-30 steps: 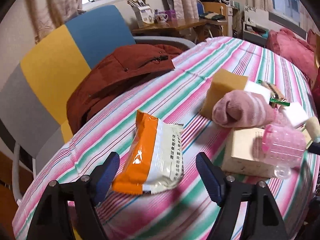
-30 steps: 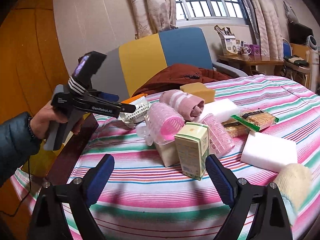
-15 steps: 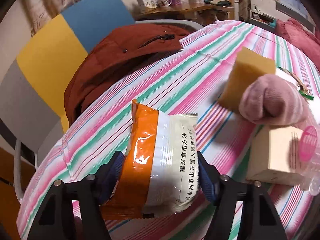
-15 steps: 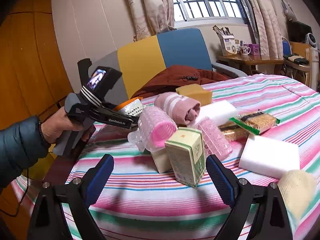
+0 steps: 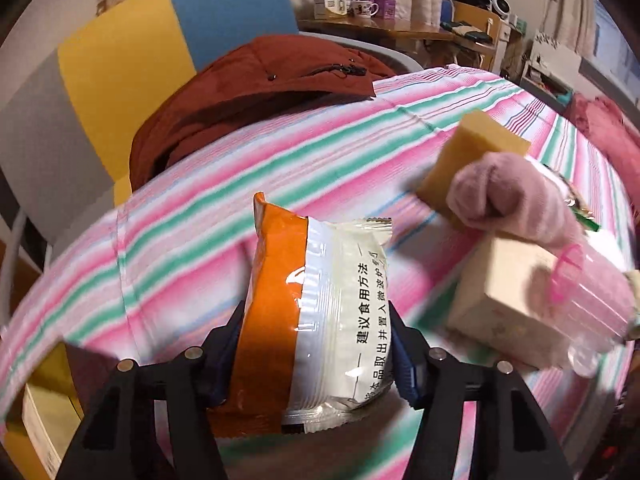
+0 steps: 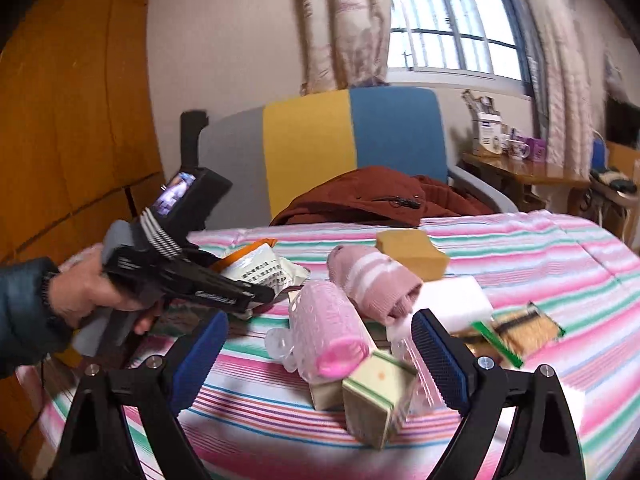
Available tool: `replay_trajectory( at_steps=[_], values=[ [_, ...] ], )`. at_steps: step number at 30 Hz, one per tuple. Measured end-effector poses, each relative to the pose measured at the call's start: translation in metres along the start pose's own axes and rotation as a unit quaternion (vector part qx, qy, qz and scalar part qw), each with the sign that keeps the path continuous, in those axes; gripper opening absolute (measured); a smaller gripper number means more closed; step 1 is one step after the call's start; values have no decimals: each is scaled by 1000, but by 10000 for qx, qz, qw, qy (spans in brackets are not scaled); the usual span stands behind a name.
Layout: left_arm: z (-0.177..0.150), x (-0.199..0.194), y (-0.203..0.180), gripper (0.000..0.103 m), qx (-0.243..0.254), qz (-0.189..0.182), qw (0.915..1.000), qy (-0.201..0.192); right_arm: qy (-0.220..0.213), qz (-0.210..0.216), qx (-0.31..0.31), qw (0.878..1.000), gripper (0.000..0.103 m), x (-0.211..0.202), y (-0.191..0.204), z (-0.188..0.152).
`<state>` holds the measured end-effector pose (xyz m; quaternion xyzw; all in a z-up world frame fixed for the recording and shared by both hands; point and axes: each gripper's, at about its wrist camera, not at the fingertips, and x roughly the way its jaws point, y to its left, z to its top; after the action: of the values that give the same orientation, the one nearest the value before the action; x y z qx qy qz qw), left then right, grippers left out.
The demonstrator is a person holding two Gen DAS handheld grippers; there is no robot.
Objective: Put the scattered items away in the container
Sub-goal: 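Grasp the orange-and-white snack packet with the left tool while the right tool grasps a pink hair roller, then carry both items to the tin while the right tool drops the pink roller inside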
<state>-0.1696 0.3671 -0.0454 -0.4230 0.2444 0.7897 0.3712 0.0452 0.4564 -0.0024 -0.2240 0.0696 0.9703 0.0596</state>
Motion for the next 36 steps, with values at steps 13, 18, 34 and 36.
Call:
replay_trajectory(
  at_steps=[13,18,34,36],
  values=[
    [-48,-30,-3,63,-918,-130,9957,-78,685,-115,-1121,9913,94,35,8,0],
    [-54,-30,-4,63,-1078,-103,9940,-120,801,-234,-1432,9862,76,46,13,0],
    [-66,-31,-6,60,-1335,-93,9902,-396,724,-196,-920,9929,64,43,8,-1],
    [-69,-36,-10,60,-1340,-96,9897,-485,664,-186,-837,9941,64,40,10,0]
  ],
)
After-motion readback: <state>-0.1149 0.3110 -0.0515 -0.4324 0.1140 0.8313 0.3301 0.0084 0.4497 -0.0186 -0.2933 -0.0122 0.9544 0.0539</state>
